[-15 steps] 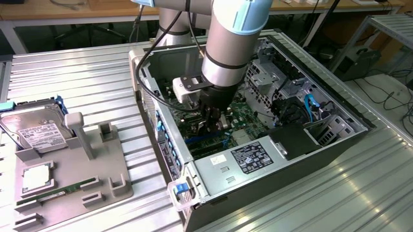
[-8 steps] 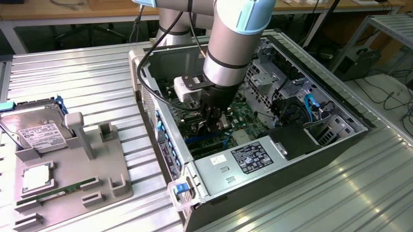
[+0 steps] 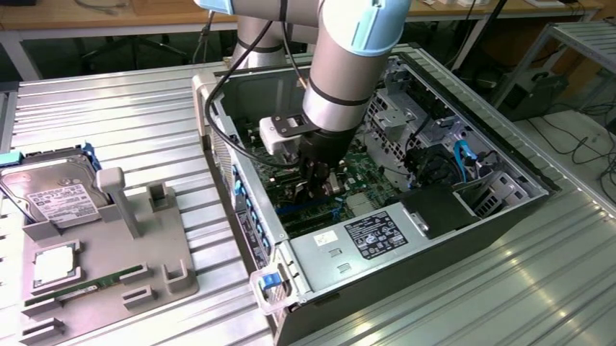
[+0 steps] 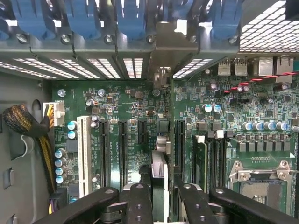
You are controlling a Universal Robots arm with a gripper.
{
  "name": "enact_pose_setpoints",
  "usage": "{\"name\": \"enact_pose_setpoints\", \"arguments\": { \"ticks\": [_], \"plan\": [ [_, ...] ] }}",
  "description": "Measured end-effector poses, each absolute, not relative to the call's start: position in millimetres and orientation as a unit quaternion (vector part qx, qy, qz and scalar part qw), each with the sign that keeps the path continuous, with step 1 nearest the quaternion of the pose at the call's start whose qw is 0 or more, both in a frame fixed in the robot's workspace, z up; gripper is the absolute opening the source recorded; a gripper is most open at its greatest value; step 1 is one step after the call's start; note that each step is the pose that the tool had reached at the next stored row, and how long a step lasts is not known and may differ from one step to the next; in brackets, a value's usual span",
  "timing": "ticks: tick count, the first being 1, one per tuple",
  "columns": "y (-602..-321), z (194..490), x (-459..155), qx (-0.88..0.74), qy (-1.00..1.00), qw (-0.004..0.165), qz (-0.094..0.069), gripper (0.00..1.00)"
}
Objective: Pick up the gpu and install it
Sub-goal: 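Press down on the gpu until it lock into place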
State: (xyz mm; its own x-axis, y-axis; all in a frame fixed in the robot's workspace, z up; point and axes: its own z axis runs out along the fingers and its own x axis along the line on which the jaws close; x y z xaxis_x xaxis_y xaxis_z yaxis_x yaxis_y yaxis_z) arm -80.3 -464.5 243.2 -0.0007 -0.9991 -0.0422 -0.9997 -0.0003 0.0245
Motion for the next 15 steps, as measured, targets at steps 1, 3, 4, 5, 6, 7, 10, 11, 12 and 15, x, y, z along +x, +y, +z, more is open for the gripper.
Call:
{"name": "enact_pose_setpoints", "arguments": {
  "ticks": [1,3,4,5,6,7,10,11,12,15],
  "plan": [
    [-465,243,-80,-0.707,0.707,0.006,0.024,0.27],
    [-465,241,-80,-0.707,0.707,0.006,0.024,0.27],
    [-465,241,-80,-0.707,0.707,0.006,0.024,0.27],
    [-465,240,-80,-0.707,0.707,0.006,0.024,0.27],
    [-465,239,-80,-0.707,0.707,0.005,0.024,0.27],
    [-465,239,-80,-0.707,0.707,0.006,0.024,0.27],
    [-465,236,-80,-0.707,0.707,0.006,0.025,0.27],
    [-465,234,-80,-0.707,0.707,0.005,0.025,0.27],
    [-465,233,-80,-0.707,0.707,0.005,0.024,0.27],
    [-465,229,-80,-0.707,0.707,0.005,0.025,0.27]
  ]
}}
